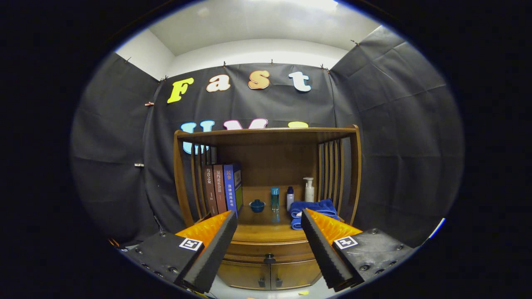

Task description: Pull open the drawer, take out the items inside it, and place them on the countertop above the cabinet.

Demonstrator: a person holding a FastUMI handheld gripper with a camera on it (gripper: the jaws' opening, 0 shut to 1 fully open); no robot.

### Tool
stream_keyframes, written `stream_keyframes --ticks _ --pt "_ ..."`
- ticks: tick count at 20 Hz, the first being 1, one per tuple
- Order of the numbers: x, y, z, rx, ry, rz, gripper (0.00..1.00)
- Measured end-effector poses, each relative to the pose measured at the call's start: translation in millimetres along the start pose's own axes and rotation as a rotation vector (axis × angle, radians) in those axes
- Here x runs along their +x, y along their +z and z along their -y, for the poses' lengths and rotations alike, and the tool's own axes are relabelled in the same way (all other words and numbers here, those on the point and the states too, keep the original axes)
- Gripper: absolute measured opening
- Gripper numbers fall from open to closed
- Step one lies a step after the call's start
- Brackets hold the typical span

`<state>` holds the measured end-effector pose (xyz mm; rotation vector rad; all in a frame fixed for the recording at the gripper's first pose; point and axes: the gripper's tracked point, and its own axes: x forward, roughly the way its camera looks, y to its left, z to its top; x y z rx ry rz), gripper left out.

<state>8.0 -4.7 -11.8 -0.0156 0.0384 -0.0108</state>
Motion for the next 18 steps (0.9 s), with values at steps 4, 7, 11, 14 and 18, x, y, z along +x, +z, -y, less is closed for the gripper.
stream_keyframes --ticks 4,7,11,14,18 --pt "0 -1 1 0.002 0.006 0.0 0.99" --pt "1 -7 8 0.013 -0.011 -0.013 0.99" --pt "6 -17 7 0.007 -0.015 -0.015 0.99" --pt "17 -35 1 -0.006 0.007 -0.051 0.99" --pt "39 -70 3 0.025 0.005 -0.118 0.99"
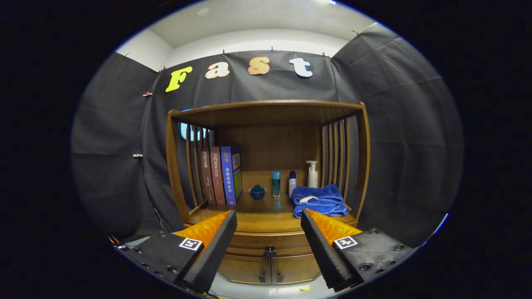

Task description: Pull open the drawer, take out the items inside it, and place them on the countertop above the cabinet.

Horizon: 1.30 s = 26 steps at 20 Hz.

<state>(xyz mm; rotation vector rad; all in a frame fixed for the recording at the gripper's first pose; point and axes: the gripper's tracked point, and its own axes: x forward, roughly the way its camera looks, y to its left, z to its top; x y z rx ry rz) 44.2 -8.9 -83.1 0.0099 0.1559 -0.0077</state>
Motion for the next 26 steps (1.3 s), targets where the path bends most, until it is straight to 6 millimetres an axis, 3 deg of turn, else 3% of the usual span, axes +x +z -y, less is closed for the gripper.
stream_keyframes --ticks 5,9,17,20,21,22,26 --pt "42 -63 2 -0.008 -0.01 -0.096 0.99" --pt "80 -101 -8 -0.022 -0.019 -0.167 0.99" --pt "127 -181 2 0.011 -0.053 -0.302 0.99" --pt "137 -205 5 0.025 -0.062 -0.358 0.9" --pt "139 -212 6 0.025 -0.065 -0.372 0.75" --pt "140 -215 4 0.023 -0.06 -0.381 0.7" --pt "147 -233 1 0.021 -0.043 -0.427 0.67"
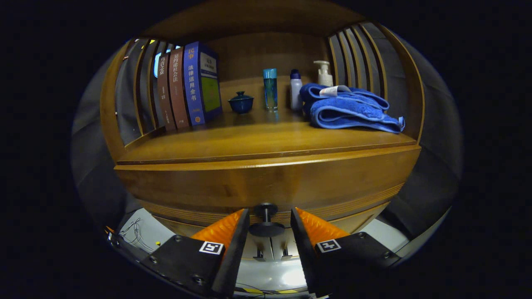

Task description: Pull open the drawer, take out the items inside it, and place them on the countertop above the cabinet.

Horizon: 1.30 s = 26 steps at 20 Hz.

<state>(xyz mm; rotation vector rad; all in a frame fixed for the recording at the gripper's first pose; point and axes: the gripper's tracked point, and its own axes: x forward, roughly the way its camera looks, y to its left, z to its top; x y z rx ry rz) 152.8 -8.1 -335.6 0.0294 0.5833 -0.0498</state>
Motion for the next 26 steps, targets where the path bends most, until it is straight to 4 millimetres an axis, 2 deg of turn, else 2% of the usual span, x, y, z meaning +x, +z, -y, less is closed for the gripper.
stream_keyframes --ticks 2,3,4,5,6,13,17,26 --pt "-3 0 1 -0.005 -0.002 0.009 0.5" --pt "-4 2 1 -0.009 -0.002 0.012 0.51" --pt "-4 0 0 -0.014 0.003 0.003 0.45" --pt "-3 -3 2 -0.015 0.004 -0.003 0.44" --pt "-4 -3 2 -0.021 0.009 -0.017 0.34" --pt "-11 -7 5 0.005 0.027 -0.078 0.34" --pt "-39 -20 8 -0.013 0.03 -0.099 0.34" --pt "-121 -59 13 -0.02 0.044 -0.156 0.33"
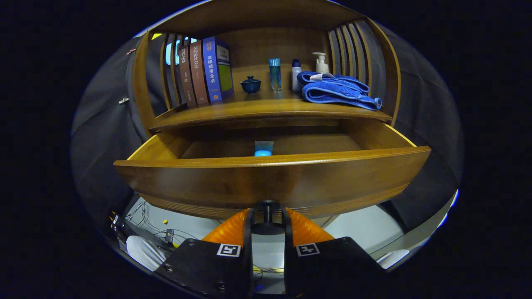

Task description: Pull open the drawer, take out the items inside it, and place them on the countertop above the cabinet.

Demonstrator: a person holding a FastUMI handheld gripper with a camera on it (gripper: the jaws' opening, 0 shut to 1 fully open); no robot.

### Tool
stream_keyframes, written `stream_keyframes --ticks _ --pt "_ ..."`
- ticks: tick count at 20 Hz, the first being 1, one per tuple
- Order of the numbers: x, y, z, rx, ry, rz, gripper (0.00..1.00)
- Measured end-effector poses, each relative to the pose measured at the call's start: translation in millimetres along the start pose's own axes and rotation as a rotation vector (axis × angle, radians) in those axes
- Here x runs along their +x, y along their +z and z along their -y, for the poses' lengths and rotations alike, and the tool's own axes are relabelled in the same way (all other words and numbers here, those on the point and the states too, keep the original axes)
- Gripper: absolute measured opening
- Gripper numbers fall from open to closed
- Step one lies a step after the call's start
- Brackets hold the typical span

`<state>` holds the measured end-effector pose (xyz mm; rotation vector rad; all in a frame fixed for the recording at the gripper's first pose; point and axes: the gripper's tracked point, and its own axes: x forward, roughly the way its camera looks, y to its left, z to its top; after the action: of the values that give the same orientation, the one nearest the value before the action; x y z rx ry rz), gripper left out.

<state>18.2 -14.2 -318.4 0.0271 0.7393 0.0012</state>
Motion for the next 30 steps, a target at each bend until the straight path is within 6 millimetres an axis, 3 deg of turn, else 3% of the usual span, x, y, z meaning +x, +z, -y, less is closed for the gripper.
stream_keyframes --ticks 10,13,18,19,22,26,28,30 --pt "-42 -35 1 0.03 0.001 -0.054 0.33" --pt "-47 -48 3 0.032 0.0 -0.08 0.33" --pt "-49 -49 2 0.002 -0.012 -0.108 0.38" --pt "-57 -45 -4 0.013 0.004 -0.099 0.48" --pt "-81 -27 -5 0.019 -0.011 -0.052 0.97" --pt "-104 14 -18 0.038 0.025 -0.014 1.0" --pt "-103 44 -25 0.032 0.044 0.01 1.0" --pt "-90 77 -32 0.036 0.065 0.028 1.0"
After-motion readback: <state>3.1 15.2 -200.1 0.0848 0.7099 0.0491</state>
